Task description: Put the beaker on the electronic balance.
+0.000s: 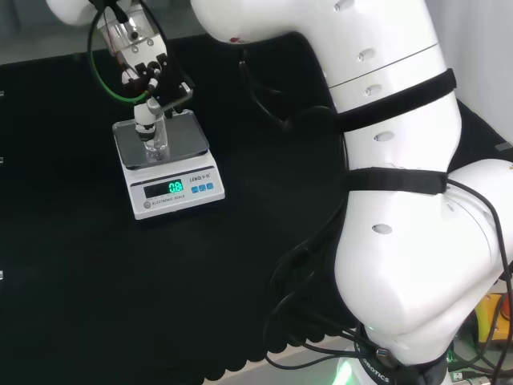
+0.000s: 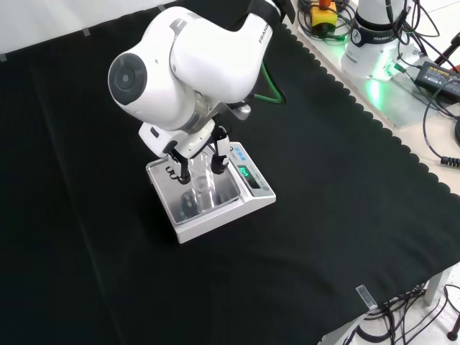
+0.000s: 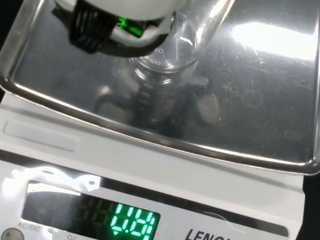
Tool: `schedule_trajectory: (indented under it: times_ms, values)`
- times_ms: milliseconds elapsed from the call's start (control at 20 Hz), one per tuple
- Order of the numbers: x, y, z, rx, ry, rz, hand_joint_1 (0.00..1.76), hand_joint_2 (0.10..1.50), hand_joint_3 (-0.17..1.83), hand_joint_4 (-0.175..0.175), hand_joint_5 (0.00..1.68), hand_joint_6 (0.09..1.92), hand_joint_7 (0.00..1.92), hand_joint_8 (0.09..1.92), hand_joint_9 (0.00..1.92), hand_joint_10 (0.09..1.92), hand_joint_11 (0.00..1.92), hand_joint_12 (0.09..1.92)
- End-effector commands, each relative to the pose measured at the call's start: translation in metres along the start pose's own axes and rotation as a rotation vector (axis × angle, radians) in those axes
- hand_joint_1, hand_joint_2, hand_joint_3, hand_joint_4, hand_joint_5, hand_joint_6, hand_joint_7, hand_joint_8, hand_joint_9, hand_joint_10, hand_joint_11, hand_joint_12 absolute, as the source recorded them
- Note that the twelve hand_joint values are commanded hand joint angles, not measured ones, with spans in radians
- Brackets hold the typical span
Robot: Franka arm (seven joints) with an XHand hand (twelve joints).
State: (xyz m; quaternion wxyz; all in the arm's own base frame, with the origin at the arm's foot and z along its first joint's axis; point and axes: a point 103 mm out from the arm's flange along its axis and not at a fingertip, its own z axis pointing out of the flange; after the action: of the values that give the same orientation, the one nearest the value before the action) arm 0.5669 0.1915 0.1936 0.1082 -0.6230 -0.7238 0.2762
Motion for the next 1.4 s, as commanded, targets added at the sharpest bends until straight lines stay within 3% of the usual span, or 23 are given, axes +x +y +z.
schedule_trajectory:
  times_ms: [50,300,750,1400]
  values:
    - [-0.001,-0.001,-0.001,0.01,-0.033,0.015,0.98,0.67,0.54,-0.095,0.81,0.29,0.9,0.43,1.26,0.09,1.22,0.83]
    - [-0.003,-0.011,-0.01,0.011,-0.066,0.02,0.82,0.61,0.49,-0.101,0.56,0.17,0.68,0.47,1.06,0.09,0.9,1.13]
    - [-0.015,-0.034,-0.03,-0.014,-0.081,0.038,0.66,0.62,0.31,-0.123,0.36,0.09,0.35,0.61,0.85,0.09,0.77,1.23]
    - [-0.063,-0.075,-0.063,-0.091,0.074,0.115,0.53,0.64,0.27,-0.118,0.34,0.09,0.32,0.64,0.84,0.09,0.75,1.25]
